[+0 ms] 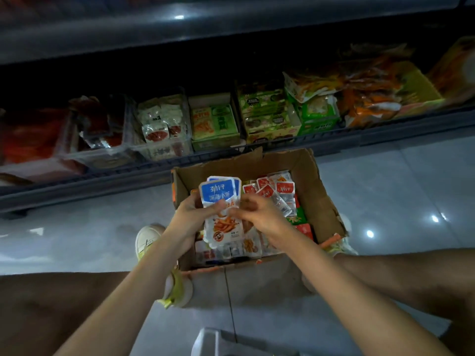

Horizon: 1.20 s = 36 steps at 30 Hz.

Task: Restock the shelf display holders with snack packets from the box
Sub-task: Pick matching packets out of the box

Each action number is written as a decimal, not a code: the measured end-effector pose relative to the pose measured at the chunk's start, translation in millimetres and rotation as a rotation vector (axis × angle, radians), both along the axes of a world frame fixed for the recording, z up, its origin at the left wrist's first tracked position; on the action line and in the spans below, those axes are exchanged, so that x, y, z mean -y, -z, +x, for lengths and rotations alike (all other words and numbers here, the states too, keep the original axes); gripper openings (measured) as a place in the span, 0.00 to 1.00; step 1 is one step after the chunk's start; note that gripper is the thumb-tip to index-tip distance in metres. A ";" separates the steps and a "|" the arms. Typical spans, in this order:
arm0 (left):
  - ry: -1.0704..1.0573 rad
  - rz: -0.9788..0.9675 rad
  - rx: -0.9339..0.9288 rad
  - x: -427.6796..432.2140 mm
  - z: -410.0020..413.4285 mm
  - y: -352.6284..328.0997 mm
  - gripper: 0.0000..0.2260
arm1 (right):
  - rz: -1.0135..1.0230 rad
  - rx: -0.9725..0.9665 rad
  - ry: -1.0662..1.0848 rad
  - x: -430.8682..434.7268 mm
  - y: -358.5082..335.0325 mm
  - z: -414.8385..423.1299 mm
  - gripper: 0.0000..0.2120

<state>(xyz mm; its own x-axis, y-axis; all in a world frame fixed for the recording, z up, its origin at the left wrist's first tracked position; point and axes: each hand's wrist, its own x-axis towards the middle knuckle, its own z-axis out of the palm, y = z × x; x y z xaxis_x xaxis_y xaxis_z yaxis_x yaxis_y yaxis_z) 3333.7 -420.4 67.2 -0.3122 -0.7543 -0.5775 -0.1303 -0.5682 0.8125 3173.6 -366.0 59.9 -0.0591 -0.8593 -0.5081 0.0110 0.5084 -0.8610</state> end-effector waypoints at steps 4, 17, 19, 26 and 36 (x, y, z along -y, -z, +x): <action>-0.039 -0.150 -0.029 9.1 2.0 -56.4 0.18 | -0.137 -0.096 -0.017 16.7 -56.6 5.7 0.05; -0.164 -0.474 -0.090 79.5 41.2 -221.0 0.08 | -0.426 -0.092 -0.022 96.3 -238.7 27.6 0.03; -0.213 -0.513 -0.098 89.3 45.9 -237.9 0.07 | -0.443 -0.119 -0.040 109.6 -256.3 35.4 0.03; -0.326 -0.611 -0.105 141.2 62.5 -266.7 0.07 | -0.559 -0.192 -0.057 164.9 -292.9 58.2 0.11; -0.315 -0.837 0.053 257.5 67.3 -302.1 0.11 | -0.733 -0.567 -0.004 293.7 -311.9 70.8 0.13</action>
<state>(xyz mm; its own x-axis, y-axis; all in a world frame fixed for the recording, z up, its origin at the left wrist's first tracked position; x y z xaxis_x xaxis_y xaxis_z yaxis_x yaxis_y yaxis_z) 3401.1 -677.9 369.3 -0.0075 -0.9812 0.1929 -0.1180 0.1924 0.9742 3244.3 -659.8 371.8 -0.1289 -0.9552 0.2663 -0.5111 -0.1661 -0.8433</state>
